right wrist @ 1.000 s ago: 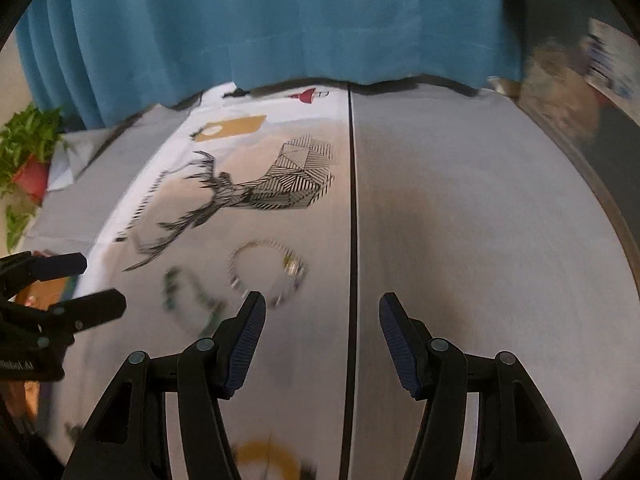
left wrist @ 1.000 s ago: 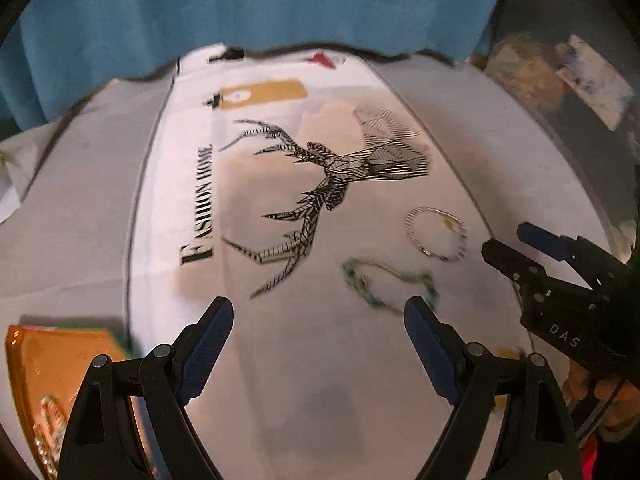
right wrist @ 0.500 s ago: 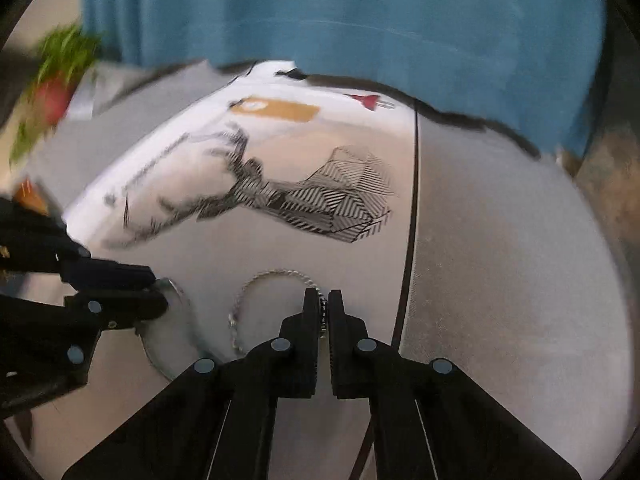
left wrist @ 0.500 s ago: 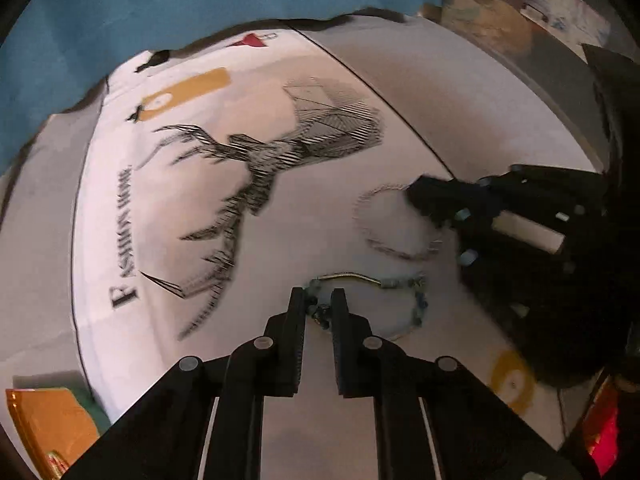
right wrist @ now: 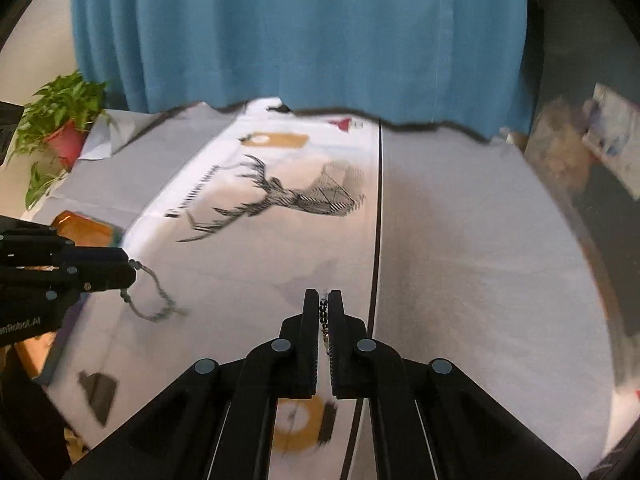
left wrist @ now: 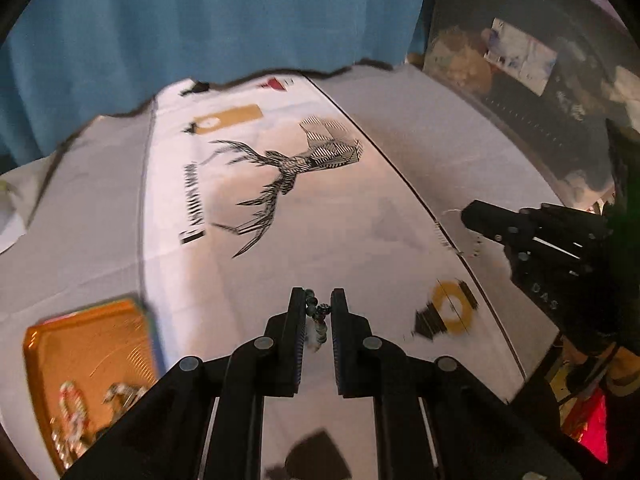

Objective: Organize jewelry
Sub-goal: 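Grasp and lift the beaded green bracelet with the left tool while the right tool lifts the silver chain bracelet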

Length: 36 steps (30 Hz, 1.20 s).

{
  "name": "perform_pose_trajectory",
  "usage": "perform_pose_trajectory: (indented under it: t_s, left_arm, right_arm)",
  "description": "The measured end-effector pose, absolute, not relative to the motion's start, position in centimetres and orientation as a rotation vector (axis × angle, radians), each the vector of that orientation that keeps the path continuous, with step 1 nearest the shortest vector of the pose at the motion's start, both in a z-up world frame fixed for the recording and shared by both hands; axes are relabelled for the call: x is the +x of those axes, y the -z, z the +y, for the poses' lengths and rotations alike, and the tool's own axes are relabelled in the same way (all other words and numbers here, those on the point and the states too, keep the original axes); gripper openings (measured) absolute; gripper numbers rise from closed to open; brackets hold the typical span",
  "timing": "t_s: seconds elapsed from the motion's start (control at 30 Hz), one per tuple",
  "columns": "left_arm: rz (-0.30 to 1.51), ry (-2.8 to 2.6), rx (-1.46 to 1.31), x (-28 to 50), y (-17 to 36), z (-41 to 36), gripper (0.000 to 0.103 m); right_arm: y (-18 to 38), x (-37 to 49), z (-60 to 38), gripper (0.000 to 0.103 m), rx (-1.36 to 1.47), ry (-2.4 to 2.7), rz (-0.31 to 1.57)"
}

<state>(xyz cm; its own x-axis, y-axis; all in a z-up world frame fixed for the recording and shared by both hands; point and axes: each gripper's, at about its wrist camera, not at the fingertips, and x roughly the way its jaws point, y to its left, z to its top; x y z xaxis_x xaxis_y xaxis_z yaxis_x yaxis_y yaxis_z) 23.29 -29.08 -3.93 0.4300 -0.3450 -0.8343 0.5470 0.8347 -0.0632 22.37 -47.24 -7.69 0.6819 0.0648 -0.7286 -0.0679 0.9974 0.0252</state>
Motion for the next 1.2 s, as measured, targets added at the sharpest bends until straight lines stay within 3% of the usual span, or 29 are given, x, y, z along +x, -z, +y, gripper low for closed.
perform_pose_trajectory:
  t_s: [0.43, 0.83, 1.2]
  left_arm:
    - [0.865, 0.506, 0.202, 10.4, -0.6, -19.3, 0.010]
    - [0.851, 0.469, 0.136, -0.7, -0.1, -10.8, 0.010]
    - [0.837, 0.443, 0.060, -4.3, 0.8, -7.1, 0.010]
  right_arm:
    - [0.9, 9.1, -39.2, 0.005, -0.031, -0.143, 0.722]
    - [1.1, -1.7, -30.6, 0.005, -0.058, -0.294, 0.745]
    - [2.7, -6.6, -25.3, 0.005, -0.122, -0.389, 0.801]
